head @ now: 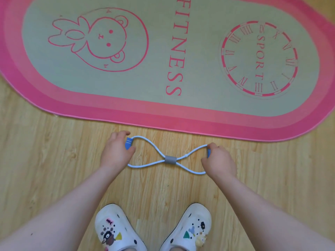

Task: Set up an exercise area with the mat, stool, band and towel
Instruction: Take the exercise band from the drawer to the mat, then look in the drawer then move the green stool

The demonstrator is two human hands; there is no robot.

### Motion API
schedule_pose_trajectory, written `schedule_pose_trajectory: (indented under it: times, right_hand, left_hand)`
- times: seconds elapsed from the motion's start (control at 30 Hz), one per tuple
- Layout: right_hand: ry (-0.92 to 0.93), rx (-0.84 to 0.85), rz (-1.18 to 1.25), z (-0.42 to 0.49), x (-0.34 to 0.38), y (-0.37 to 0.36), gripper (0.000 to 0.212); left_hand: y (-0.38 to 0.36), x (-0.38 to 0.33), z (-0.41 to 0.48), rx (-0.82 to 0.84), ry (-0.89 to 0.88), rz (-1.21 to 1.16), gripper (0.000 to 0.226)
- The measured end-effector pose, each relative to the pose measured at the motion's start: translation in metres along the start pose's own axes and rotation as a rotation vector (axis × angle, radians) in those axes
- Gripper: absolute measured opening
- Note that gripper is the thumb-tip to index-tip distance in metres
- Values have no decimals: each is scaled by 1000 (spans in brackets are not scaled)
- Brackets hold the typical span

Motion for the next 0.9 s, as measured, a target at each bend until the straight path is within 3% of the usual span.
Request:
schedule_pose_trajectory:
  times: [0.2, 0.47, 0.7, 0.9]
  right_hand:
    - [286, -105, 92, -64, 100, 87, 32]
    - [601, -204, 12, -173, 238, 223, 29]
    - [778, -155, -125, -280, 339, 329, 35]
    - [903, -201, -209, -367, 435, 382, 36]
  left_hand:
    - [99, -46, -83, -92, -201, -52, 38]
    - [269, -78, -193, -231, -325, -77, 42]
    - [420, -61, -292, -441, -413, 66, 49]
    - [538, -12, -343, -572, -341, 99, 54]
Point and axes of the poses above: each hand's wrist, its own z-axis towards the middle knuckle, its own y-axis out of the back of the hand, x = y × z, the point moved 4 cm from there along z, towards the middle knuckle, and after that the axes turned 15 degrees about y, right-handed, at the moved point
